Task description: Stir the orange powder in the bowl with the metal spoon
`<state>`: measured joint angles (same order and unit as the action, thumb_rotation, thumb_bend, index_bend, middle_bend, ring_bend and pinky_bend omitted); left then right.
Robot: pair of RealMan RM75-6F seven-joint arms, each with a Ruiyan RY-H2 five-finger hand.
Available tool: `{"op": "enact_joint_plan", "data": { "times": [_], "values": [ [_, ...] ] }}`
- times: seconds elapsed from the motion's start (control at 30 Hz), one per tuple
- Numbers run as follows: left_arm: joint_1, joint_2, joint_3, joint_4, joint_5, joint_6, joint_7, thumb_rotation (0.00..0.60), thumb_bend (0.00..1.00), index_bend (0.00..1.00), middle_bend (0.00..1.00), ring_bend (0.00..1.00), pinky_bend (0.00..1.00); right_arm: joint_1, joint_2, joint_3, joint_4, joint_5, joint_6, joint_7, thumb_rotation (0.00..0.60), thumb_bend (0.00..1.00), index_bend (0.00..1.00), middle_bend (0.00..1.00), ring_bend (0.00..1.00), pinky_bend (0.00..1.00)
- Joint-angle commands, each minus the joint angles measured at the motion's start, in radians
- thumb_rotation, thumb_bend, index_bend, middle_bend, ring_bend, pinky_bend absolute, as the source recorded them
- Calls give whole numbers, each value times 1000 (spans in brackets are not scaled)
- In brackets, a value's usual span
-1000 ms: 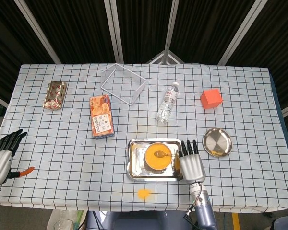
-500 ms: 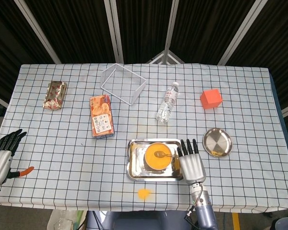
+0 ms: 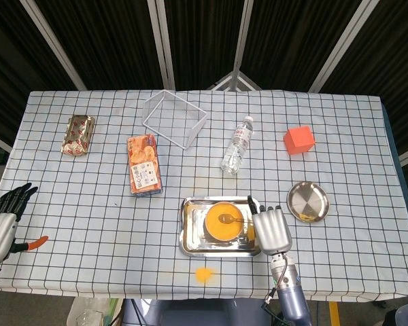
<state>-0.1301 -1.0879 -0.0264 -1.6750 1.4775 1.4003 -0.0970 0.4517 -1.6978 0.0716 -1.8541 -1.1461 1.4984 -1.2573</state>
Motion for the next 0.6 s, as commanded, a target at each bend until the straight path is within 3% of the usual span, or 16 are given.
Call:
{"op": "enact_joint_plan", "data": {
  "times": [0.03, 0.6],
  "values": [
    [-1, 0, 0, 0, 0, -2, -1, 600, 6, 0, 0, 0, 0, 5, 0, 7, 0, 20, -10, -14, 600, 402, 283, 716, 828, 806],
    [-3, 3, 1, -3, -5, -9, 1, 600, 6, 0, 0, 0, 0, 11, -30, -4, 25, 49, -22, -13, 600, 402, 297, 736, 848, 811]
  ]
}}
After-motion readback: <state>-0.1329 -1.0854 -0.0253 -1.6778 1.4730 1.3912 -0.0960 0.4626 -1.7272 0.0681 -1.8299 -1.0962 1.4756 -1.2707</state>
